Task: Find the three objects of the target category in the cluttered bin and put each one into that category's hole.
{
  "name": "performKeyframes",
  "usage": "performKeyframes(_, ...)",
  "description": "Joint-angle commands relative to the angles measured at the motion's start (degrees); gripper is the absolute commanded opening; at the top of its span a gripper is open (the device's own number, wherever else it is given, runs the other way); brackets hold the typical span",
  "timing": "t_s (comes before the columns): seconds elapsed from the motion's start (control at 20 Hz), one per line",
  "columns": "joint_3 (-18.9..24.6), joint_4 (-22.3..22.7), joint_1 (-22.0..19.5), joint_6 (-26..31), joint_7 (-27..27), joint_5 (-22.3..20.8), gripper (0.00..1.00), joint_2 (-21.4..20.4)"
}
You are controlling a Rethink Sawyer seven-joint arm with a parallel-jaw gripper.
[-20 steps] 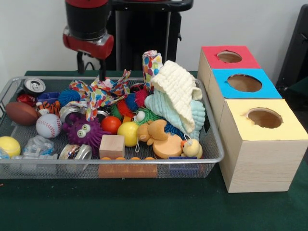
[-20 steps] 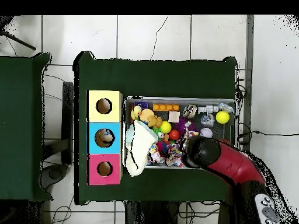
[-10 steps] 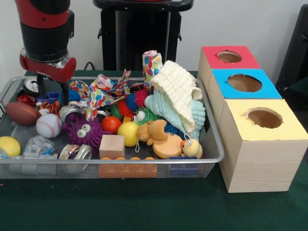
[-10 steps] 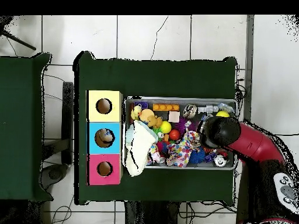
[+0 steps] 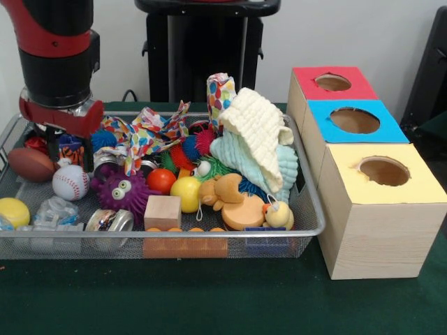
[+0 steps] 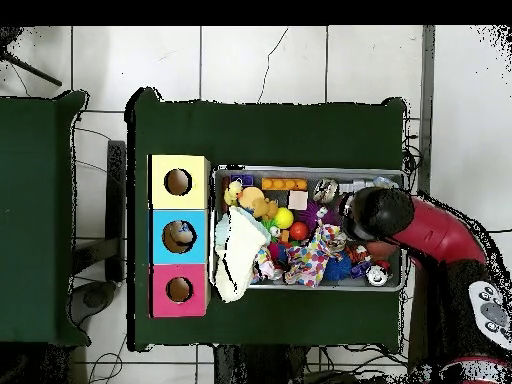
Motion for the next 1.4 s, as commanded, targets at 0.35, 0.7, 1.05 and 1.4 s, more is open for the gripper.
performKeyframes(0.35,9.3,-4.5,-2.5,4.0,-7.0,-3.3,1.00,10.2)
performKeyframes(0.7,10.5,-10.6,-3.1,7.9,-9.7,-4.2,1.00,13.5)
performKeyframes(1.05,9.7,-16.6,-2.1,16.2,-11.9,-5.9,1.00,13.0)
performKeyframes(1.4,10.2,-18.9,-2.2,20.4,-12.3,-8.0,1.00,11.8)
